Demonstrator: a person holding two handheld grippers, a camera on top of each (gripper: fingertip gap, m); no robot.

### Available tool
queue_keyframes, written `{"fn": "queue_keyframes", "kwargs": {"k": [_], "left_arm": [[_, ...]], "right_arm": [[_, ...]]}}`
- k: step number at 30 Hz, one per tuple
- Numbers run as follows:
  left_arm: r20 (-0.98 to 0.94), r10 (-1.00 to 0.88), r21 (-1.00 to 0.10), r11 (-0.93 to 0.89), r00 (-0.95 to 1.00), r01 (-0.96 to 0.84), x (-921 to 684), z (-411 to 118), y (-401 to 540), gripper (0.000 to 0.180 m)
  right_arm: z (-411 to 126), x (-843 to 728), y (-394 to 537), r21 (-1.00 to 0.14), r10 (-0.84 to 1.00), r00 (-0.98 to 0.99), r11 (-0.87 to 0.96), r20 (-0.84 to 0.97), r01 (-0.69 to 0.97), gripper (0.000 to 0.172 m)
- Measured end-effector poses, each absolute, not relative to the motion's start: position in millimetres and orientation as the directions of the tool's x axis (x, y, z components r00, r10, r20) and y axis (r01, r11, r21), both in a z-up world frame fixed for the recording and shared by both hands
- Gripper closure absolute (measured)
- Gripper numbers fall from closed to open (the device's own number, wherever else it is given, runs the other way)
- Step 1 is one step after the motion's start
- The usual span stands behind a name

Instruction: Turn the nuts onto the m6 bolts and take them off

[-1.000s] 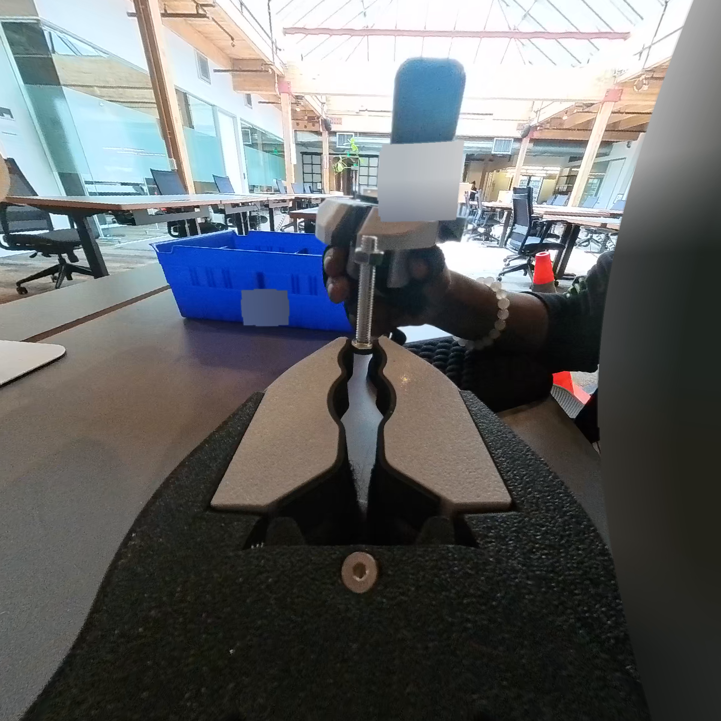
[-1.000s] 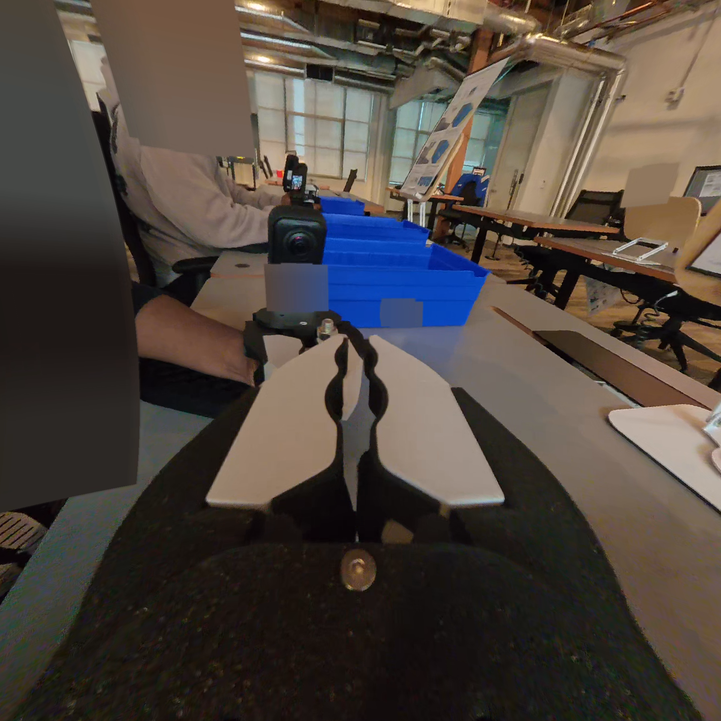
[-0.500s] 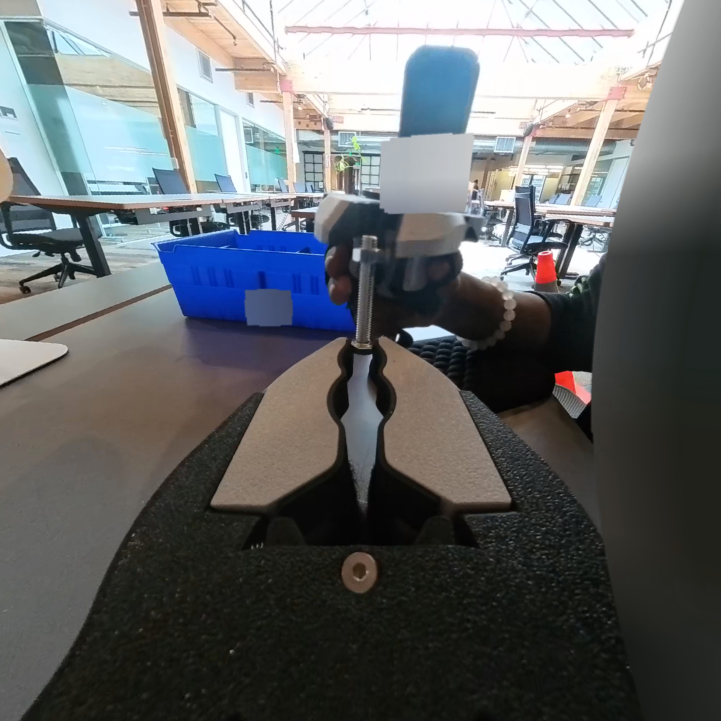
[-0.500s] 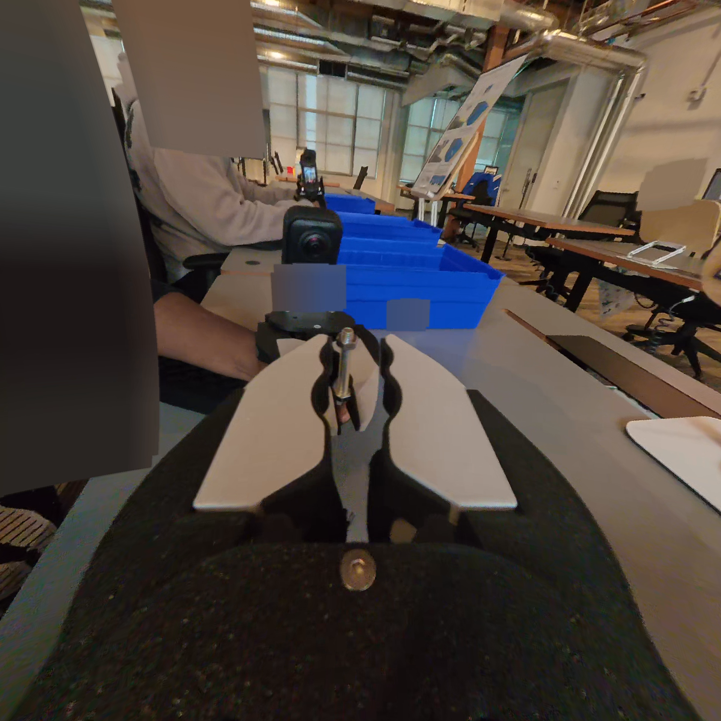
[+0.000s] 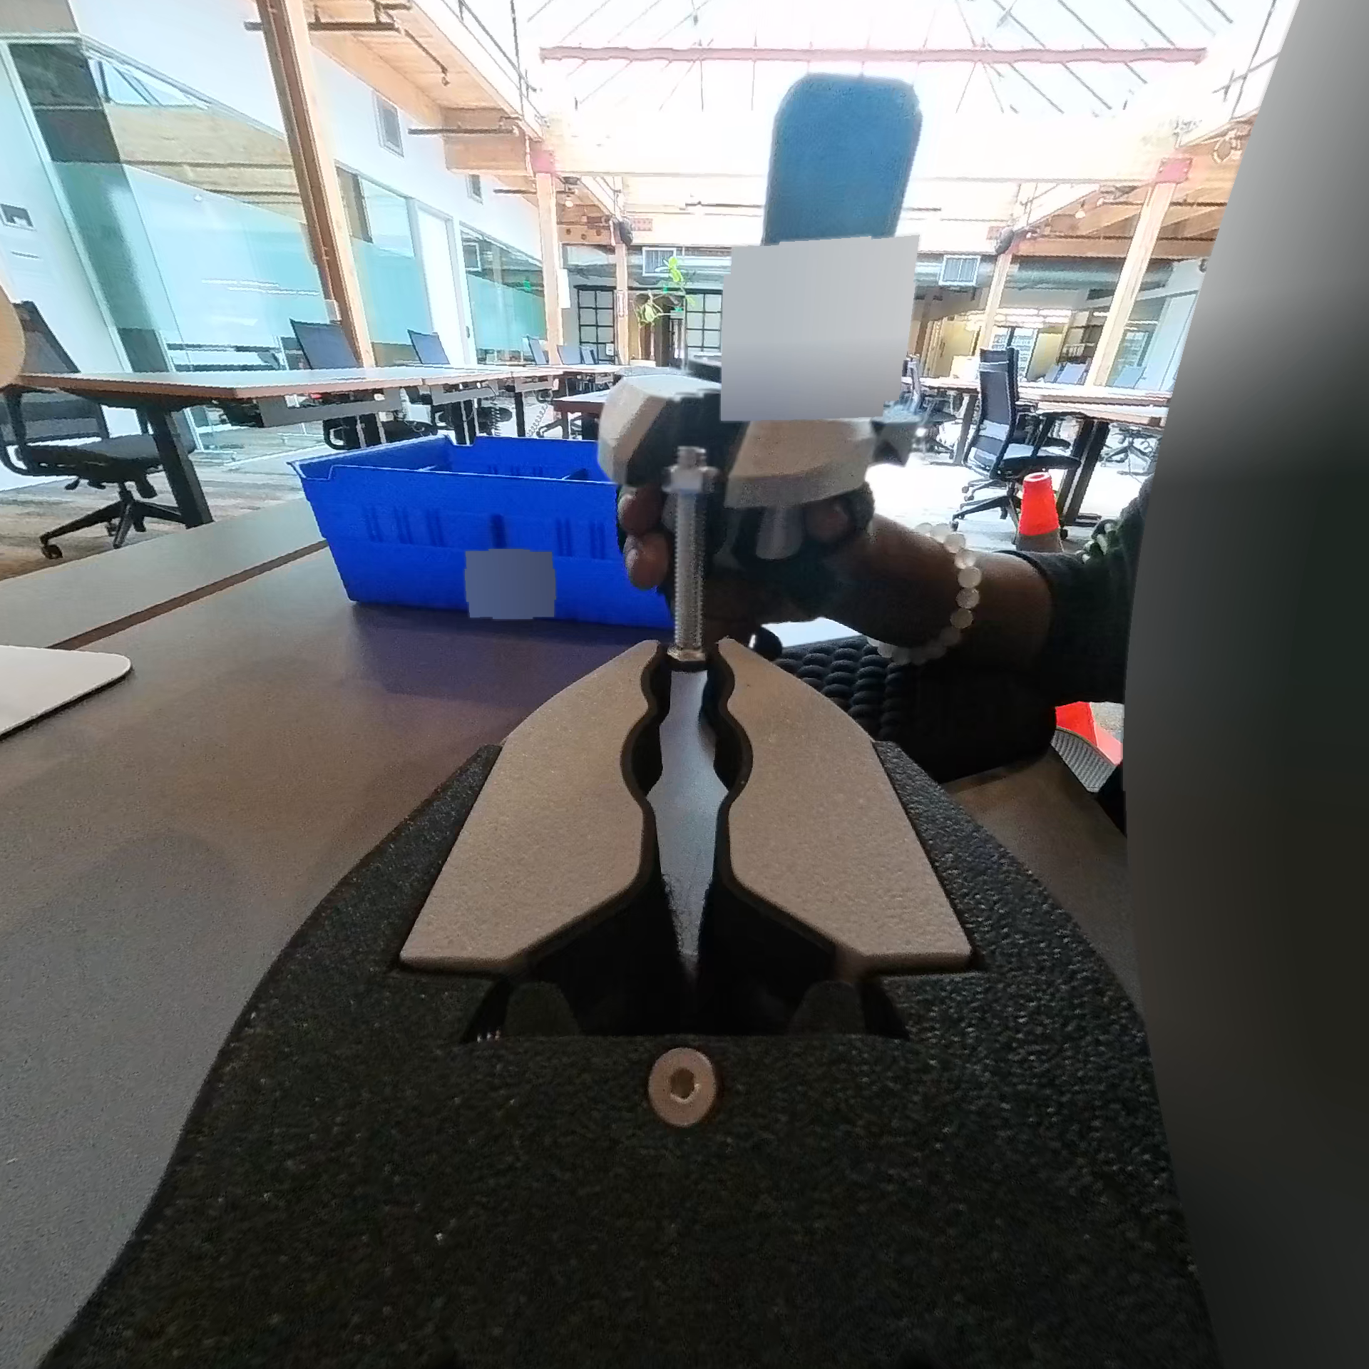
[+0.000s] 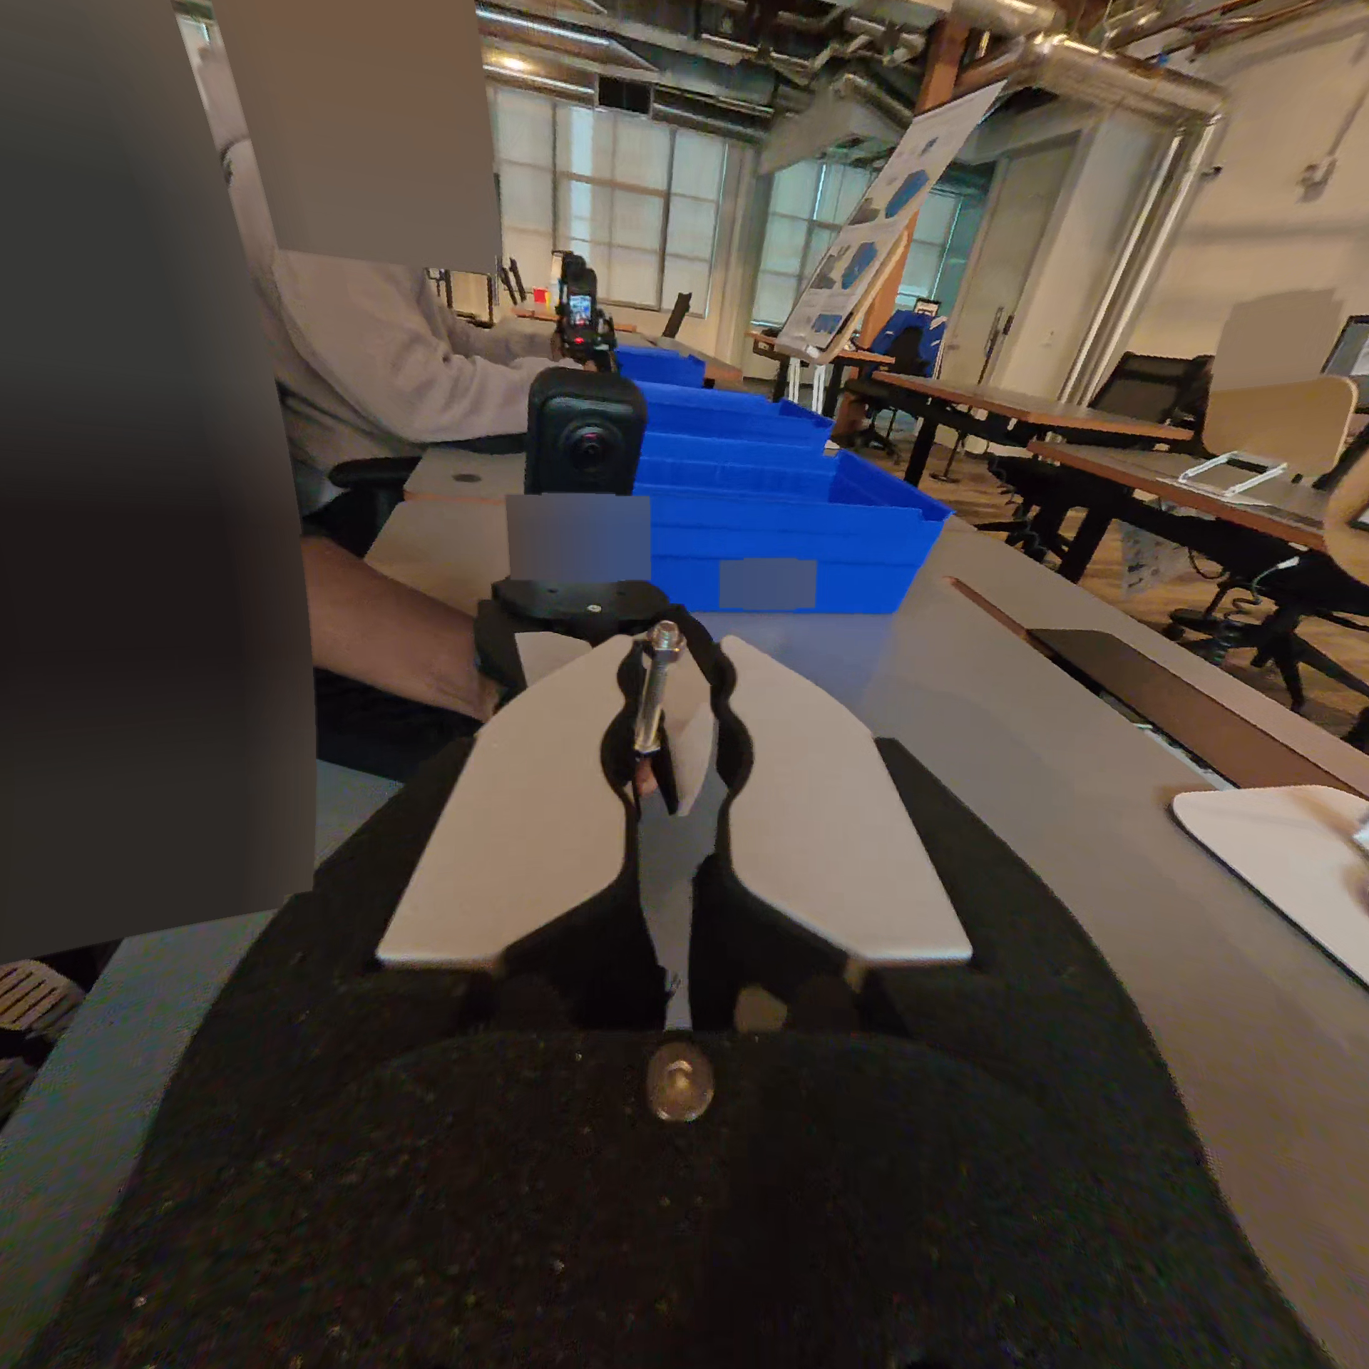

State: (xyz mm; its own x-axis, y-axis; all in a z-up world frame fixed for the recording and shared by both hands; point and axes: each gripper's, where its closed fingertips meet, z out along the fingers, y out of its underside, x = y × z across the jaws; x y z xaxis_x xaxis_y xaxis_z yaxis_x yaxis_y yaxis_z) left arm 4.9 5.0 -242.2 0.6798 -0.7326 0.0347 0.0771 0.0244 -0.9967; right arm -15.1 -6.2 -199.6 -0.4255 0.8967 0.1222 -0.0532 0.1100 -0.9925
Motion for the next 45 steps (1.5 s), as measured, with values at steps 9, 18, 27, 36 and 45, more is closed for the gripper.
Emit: {"fn": "queue_keyframes", "kwargs": {"k": [9,18,27,36,45], "left_arm": [[0.035,-0.732,-0.997,0.024,0.68,0.077,5.1,-242.3,5.0,0.171],[0.034,-0.728,-0.997,0.027,0.685,0.078,4.0,-241.9,5.4,0.171],[0.034,-0.727,-0.997,0.026,0.686,0.077,3.9,-242.0,5.4,0.171],[0.032,-0.726,-0.997,0.028,0.687,0.076,3.9,-242.0,5.1,0.171],[0.035,-0.724,-0.996,0.029,0.689,0.081,3.2,-241.5,5.2,0.171]], "right_arm": [[-198.7,-15.9,-12.3,-0.992,0.89,-0.438,0.113,0.126,-0.056,0.148],[-194.8,-11.5,-9.2,-0.993,0.888,-0.445,0.089,0.115,-0.077,0.156],[-192.5,-9.1,-2.1,-0.994,0.896,-0.433,0.068,0.098,-0.084,0.16],[-192.7,-8.5,4.8,-0.995,0.905,-0.416,0.058,0.085,-0.078,0.165],[-193.1,-10.1,7.7,-0.996,0.914,-0.4,0.049,0.075,-0.073,0.165]]}}
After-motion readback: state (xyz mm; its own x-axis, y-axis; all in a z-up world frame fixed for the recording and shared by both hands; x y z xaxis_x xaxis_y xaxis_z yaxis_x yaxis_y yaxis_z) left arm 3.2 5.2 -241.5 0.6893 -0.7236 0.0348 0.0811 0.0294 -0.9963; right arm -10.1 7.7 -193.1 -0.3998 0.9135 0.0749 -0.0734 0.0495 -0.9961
